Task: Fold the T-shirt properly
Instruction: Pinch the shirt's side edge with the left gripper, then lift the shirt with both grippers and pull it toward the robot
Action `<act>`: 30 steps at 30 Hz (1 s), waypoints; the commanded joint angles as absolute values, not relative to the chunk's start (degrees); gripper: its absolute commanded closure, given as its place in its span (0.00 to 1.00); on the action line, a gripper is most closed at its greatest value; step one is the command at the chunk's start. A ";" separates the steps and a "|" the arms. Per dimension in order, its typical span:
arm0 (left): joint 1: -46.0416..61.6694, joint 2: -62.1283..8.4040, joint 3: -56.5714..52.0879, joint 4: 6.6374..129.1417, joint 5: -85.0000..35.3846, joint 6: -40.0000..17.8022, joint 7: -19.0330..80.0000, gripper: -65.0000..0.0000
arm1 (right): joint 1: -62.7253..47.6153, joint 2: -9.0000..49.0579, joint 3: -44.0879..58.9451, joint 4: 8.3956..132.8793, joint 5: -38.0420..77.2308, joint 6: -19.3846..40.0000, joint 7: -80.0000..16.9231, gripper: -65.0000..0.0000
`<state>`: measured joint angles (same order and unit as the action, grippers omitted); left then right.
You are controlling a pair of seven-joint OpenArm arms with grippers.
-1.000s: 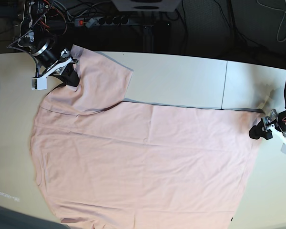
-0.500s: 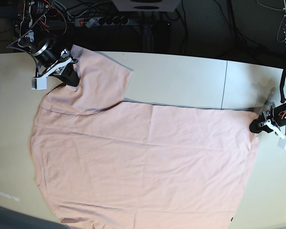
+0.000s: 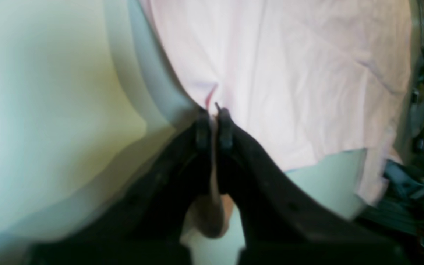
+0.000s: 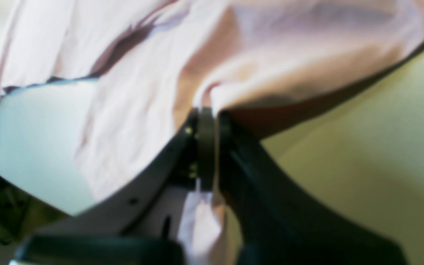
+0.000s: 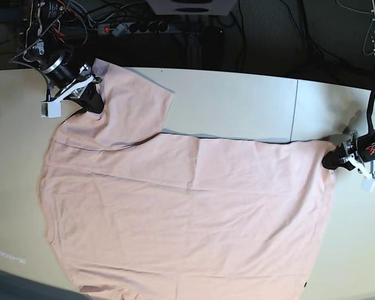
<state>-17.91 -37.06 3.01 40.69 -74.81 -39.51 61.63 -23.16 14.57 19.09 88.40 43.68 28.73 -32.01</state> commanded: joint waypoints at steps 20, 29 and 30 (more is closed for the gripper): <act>-19.22 -46.54 2.76 53.76 -85.00 -40.00 69.84 1.00 | -22.20 19.77 25.39 99.92 52.07 32.80 -40.18 1.00; -21.30 -46.48 2.76 54.06 -85.00 -40.00 67.51 1.00 | -14.02 28.16 25.39 99.74 51.57 32.82 -41.65 1.00; -22.11 -46.44 2.76 54.06 -85.00 -40.00 67.53 1.00 | -13.10 28.86 25.39 99.46 51.37 32.82 -41.65 1.00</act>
